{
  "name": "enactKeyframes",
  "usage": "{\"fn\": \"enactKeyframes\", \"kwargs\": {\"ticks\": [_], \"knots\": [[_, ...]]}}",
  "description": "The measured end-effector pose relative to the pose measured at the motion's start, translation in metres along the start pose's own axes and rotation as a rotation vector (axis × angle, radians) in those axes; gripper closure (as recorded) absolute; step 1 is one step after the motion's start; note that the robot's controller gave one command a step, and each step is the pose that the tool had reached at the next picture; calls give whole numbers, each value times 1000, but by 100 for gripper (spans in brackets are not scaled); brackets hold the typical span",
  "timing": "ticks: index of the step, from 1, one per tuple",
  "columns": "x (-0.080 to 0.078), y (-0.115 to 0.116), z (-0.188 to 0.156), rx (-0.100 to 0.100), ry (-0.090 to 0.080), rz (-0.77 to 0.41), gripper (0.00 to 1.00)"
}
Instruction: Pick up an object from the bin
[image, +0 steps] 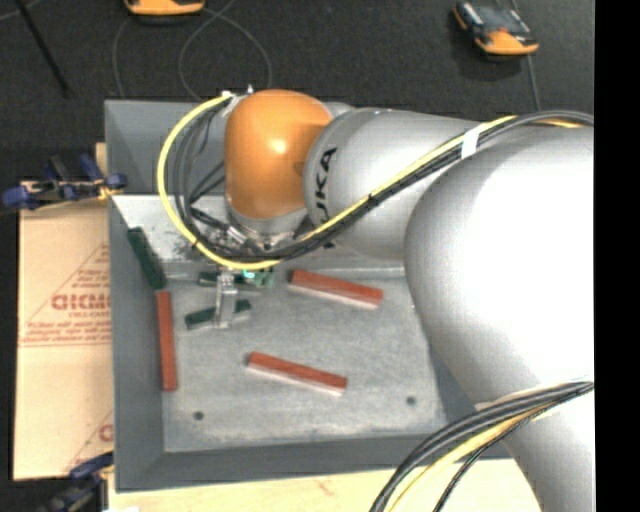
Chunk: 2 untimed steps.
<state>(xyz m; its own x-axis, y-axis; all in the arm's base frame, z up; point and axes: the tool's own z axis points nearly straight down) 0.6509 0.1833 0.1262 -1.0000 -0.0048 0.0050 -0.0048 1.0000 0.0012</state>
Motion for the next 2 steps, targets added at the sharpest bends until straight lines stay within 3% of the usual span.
{"fn": "enactKeyframes", "kwargs": {"ticks": [1,2], "knots": [[23,-27,56,1,-12,-40,0],[22,-27,55,-2,-12,-37,0]]}}
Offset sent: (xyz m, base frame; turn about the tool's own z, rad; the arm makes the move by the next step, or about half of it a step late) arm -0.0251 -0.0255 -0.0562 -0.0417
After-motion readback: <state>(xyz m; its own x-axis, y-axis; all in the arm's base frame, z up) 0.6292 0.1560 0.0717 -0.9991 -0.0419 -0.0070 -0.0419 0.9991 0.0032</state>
